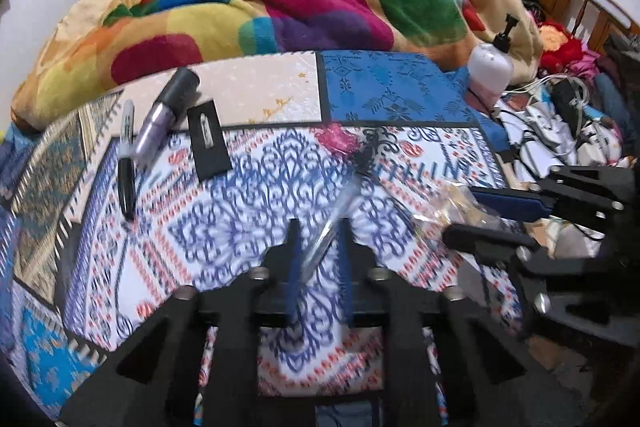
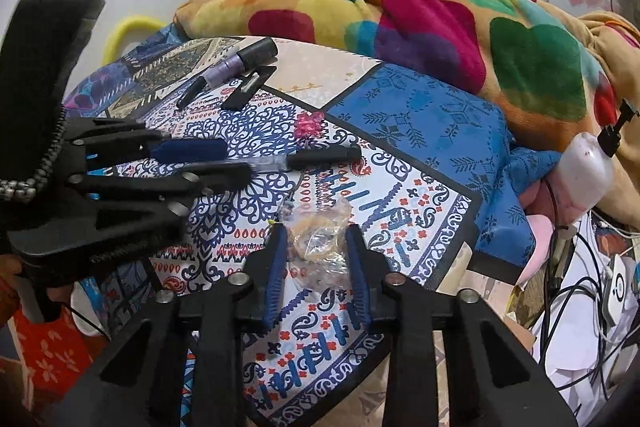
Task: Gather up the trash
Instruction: 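Grasp the clear pen with the left tool while the right tool grasps the clear plastic bag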
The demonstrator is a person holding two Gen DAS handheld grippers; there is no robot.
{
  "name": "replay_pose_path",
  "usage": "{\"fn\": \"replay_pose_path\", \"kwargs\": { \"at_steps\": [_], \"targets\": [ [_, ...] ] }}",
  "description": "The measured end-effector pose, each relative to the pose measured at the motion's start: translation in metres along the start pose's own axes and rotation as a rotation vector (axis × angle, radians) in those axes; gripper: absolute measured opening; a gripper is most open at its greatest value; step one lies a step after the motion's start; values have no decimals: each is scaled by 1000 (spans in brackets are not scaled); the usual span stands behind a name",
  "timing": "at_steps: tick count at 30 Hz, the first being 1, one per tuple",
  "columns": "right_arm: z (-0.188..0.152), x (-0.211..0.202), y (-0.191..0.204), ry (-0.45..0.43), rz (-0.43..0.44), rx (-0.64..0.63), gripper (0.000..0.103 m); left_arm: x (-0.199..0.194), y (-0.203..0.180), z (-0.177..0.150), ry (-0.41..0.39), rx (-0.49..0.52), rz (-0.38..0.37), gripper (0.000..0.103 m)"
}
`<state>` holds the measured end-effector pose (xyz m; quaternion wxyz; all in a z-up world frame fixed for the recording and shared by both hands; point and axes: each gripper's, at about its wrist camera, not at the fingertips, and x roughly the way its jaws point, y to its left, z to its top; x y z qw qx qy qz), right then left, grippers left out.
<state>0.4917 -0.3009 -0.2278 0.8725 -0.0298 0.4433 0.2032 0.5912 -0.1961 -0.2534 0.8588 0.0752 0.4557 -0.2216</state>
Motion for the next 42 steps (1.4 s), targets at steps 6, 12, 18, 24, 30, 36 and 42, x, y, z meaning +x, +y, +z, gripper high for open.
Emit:
{"fn": "replay_pose_path", "kwargs": {
  "at_steps": [6,12,18,24,30,36,42],
  "targets": [
    [1,-2,-5,3,18,49,24,-23,0,-28,17,-54,-10,8],
    [-2,-8,-3,6,29,61,24,-33,-11,-45,84,-89,-36,7],
    [-6,-3,1,28,15,51,24,-22,-21,-32,91,-72,2,8],
    [-8,-3,1,23,17,41,24,-12,-28,-23,66,-38,62,8],
    [-8,-3,6,25,-5,17,24,-13,-29,-25,42,-36,68,7],
    [-8,-9,4,42,5,51,23,-34,-28,-34,16,-75,61,7],
    [1,-37,13,-3,9,62,23,-80,-30,-38,-45,-102,67,7]
  ]
}}
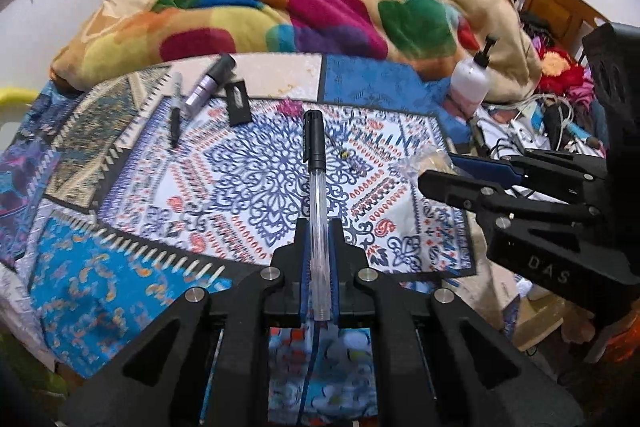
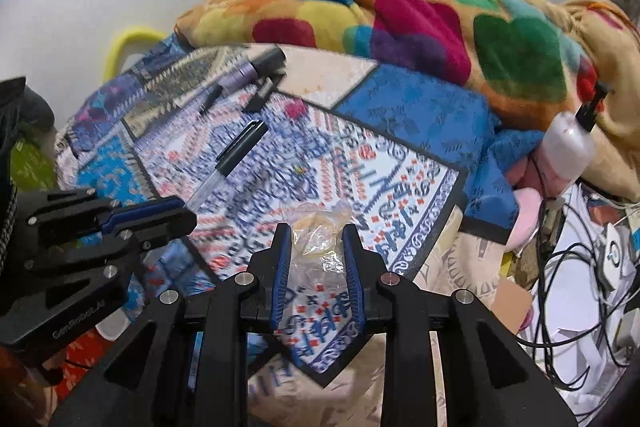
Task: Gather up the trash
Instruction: 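Grasp the clear pen with the left tool while the right tool grasps the clear plastic bag, then carry the pen and plastic bag with both tools over the white bin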
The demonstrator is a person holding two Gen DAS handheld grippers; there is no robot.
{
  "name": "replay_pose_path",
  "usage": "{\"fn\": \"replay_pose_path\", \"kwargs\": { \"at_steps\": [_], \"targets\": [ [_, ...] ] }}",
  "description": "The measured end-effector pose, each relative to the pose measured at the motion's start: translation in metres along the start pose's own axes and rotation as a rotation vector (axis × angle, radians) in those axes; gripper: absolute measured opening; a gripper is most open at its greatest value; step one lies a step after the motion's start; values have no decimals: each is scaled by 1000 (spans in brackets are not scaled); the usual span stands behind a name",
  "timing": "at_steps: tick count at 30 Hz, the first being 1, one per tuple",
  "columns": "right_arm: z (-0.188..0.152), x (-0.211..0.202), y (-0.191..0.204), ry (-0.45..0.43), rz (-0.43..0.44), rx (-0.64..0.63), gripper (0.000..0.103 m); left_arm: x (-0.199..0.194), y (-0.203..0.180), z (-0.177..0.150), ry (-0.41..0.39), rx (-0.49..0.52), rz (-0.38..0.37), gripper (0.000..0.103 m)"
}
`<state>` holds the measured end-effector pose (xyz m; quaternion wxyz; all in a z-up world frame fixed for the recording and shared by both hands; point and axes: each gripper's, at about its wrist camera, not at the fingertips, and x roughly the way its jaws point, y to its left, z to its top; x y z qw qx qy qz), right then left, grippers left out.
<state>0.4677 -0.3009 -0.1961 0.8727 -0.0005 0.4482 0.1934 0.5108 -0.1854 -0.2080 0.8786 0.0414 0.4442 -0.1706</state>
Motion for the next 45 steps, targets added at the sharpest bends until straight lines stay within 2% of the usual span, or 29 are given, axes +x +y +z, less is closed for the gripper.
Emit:
{"fn": "replay_pose_path", "kwargs": {
  "at_steps": [11,21,31,37,45],
  "targets": [
    [18,-74,55,-128,24,-64,23,-101,15,-15,-123,-51,51,7],
    [12,-119,122,-198,75,-134,23,-184,49,-61,-209,-133,115,7],
    [-1,-119,201,-181,147,-220,23,-234,109,-130,-232,-262,191,7],
    [-9,-103,255,-148,210,-290,23,-250,155,-179,-209,-365,254,7],
    [-28,-71,328,-63,308,-397,23,-259,214,-242,-155,-494,365,7]
  ]
}}
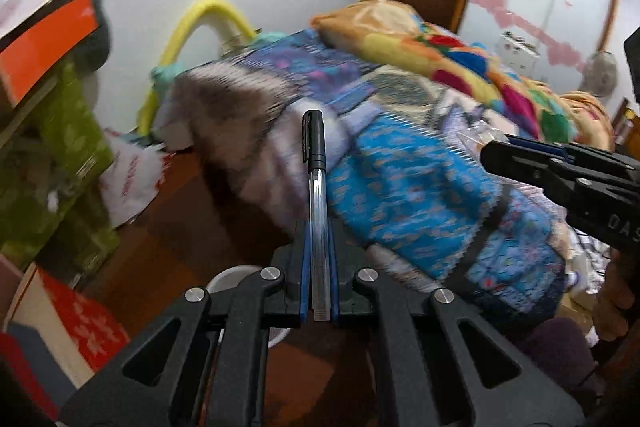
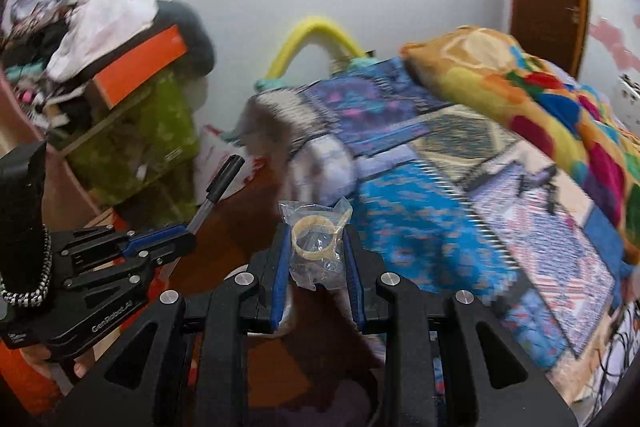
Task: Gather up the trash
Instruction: 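Carry the pen and plastic bag with both tools over the white bin, then open both tools to drop the pen and bag into the bin, then return both tools to the bed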
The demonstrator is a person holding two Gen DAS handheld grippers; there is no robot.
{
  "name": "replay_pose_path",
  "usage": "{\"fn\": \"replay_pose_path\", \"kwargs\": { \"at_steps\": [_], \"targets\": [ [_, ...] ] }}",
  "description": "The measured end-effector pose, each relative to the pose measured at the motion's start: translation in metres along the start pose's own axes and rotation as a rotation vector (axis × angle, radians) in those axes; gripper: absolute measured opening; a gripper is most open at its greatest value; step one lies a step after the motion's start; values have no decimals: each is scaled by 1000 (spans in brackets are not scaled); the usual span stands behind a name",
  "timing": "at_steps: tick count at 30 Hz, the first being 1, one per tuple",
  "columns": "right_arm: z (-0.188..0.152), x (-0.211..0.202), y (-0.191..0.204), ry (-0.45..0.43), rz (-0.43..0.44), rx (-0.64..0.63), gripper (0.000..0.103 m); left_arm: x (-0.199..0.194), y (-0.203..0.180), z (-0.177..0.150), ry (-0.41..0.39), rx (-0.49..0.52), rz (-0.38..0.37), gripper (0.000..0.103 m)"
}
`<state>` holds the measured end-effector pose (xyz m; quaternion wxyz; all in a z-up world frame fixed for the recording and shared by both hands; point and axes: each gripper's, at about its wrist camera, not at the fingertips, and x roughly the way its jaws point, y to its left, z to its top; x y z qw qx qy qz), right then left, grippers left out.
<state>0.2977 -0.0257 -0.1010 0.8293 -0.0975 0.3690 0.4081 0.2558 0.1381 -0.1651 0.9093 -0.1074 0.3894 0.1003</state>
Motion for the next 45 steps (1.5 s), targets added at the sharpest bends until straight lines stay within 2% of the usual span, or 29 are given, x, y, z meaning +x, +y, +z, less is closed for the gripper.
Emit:
{"fn": "replay_pose_path", "kwargs": {
  "at_steps": [5,10,16,21,24,28,29,31,32,38,45],
  "targets": [
    [-4,36,35,71,64,-46,23,19,39,-21,59,-47,59,7],
    [-13,80,67,163,115,-90,23,45,72,-46,136,-89,88,7],
    [-26,133,86,283,156,-94,23,92,105,-73,264,-135,103,7],
    [-35,177,89,388,183,-49,23,122,122,-88,334,-183,79,7],
    [-38,198,90,432,204,-29,23,132,125,-89,340,-191,80,7],
    [-36,211,93,436,223,-30,26,137,130,-85,304,-235,81,7],
    [-35,213,94,445,228,-29,29,139,131,-84,300,-243,82,10],
    [-35,220,93,465,229,-14,51,141,133,-82,308,-256,85,19],
    [-35,221,91,464,229,-2,54,142,133,-82,311,-259,91,21],
    [-34,218,85,459,212,4,55,133,132,-78,307,-237,122,21],
    [-29,186,75,401,176,-8,55,98,116,-65,251,-210,120,21]
  ]
}}
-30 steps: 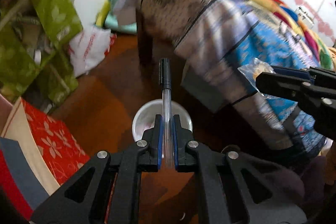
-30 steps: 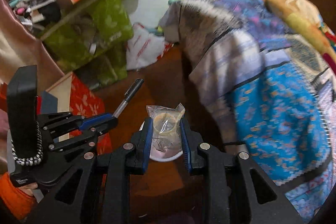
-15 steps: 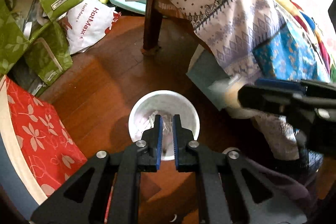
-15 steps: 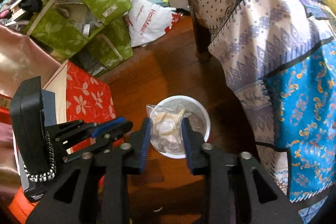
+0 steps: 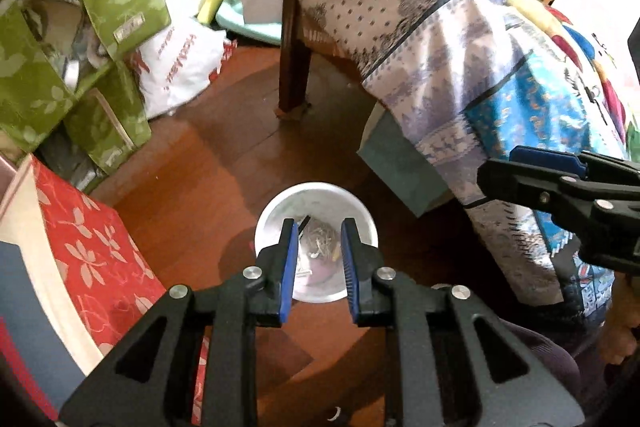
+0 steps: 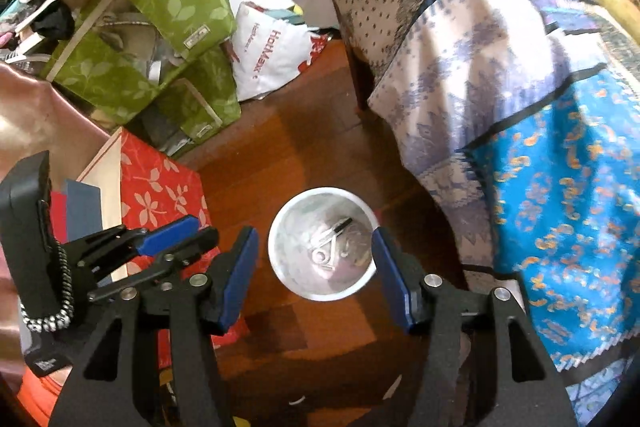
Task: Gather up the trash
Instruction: 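Return both tools to the bed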
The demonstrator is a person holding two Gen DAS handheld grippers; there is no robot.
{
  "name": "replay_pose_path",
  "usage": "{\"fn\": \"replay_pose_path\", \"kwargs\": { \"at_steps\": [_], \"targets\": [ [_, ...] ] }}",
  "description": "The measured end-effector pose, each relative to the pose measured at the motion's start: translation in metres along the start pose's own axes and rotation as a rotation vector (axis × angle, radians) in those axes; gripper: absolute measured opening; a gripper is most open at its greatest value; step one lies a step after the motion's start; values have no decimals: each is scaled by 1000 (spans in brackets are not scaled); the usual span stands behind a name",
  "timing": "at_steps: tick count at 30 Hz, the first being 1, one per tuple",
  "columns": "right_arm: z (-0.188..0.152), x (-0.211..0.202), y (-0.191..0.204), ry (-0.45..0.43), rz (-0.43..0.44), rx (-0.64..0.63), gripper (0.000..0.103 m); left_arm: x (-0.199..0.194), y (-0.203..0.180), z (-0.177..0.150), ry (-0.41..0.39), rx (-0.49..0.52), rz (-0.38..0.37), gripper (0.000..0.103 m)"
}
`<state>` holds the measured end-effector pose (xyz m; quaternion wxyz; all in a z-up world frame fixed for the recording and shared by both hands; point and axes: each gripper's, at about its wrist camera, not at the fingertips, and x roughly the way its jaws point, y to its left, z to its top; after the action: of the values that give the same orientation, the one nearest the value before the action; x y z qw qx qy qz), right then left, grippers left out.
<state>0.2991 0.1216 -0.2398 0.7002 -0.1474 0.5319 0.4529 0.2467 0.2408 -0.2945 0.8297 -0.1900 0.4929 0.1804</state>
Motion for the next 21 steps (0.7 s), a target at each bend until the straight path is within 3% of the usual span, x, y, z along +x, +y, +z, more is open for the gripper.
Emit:
{"fn": "replay_pose_path", "kwargs": {
  "at_steps": [10,21],
  "targets": [
    [-16,-82,-17,-167,-86,-5,55,-70,-53,10,-125,85,-22,22],
    [-56,-178,-58,-353,-188,56,55,-122,-152,21,-236,222,-97,33]
  ]
}}
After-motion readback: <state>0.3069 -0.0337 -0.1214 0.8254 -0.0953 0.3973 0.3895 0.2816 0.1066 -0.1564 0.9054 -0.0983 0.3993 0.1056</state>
